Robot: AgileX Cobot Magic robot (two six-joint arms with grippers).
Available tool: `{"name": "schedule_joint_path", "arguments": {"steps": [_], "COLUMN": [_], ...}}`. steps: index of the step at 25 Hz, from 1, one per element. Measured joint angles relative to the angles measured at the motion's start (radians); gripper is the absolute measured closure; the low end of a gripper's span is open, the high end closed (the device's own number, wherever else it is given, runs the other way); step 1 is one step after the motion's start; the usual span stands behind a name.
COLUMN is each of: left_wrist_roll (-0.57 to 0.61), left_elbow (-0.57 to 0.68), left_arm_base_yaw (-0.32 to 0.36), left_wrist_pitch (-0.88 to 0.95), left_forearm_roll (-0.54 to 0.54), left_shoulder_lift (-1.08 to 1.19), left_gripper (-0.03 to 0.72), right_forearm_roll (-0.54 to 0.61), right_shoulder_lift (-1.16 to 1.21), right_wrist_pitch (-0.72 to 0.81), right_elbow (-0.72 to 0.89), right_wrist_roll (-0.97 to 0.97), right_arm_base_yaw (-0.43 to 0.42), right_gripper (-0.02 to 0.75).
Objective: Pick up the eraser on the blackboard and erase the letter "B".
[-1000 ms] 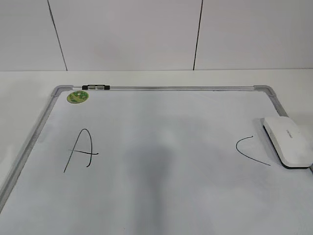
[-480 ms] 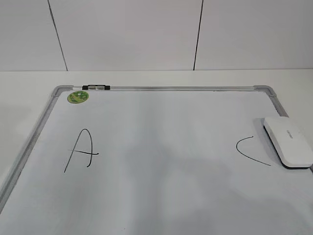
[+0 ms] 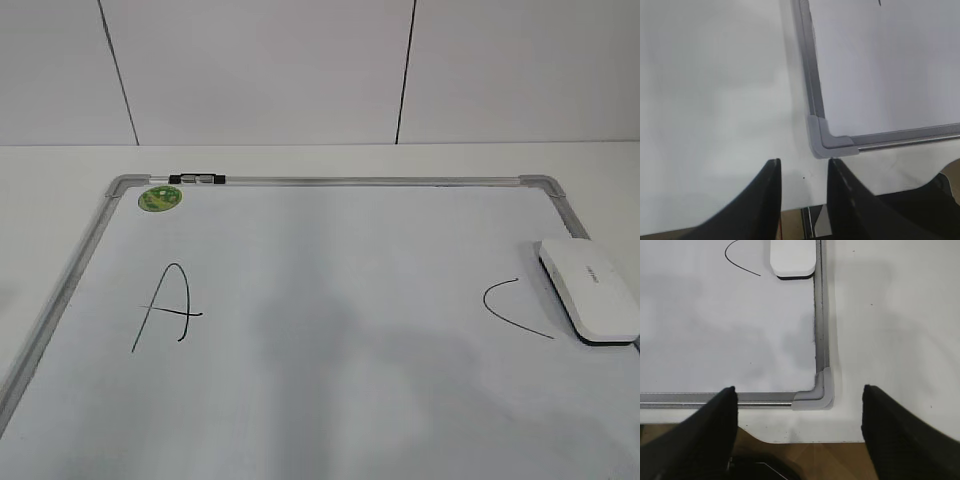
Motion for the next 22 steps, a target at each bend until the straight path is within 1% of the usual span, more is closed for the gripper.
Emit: {"name": "schedule_joint_path", "arguments": {"steps": [2, 7, 12, 17, 22], "left_wrist_roll": [0.0, 0.0, 0.0, 0.0, 0.0], "left_elbow": [0.024, 0.031, 0.046, 0.051, 0.056], "left_arm_base_yaw": [0.0, 0.0, 0.0, 0.0, 0.0], "left_wrist_pitch": [-0.004, -0.037, -0.054, -0.058, -0.062], "left_forearm_roll": [0.0, 0.002, 0.002, 0.002, 0.008], "left_shoulder_lift": [-0.032, -0.138, -0.323, -0.513, -0.532], "left_gripper": [0.452, 0.453, 0.453, 0.453, 0.453], "right_forearm_roll": [0.0, 0.0, 0.002, 0.002, 0.006], "right_shoulder_lift": [-0.004, -0.067, -0.19, -0.208, -0.208], "right_wrist_pitch": [-0.008, -0.009, -0.023, -0.035, -0.041], "right_elbow": [0.0, 0.0, 0.032, 0.036, 0.037], "right_wrist_roll": [-0.006, -0.013, -0.015, -0.015, -0.017], "right_arm_base_yaw": [0.0, 0.0, 0.0, 0.0, 0.005], "right_gripper": [0.147, 0.148, 0.148, 0.152, 0.153]}}
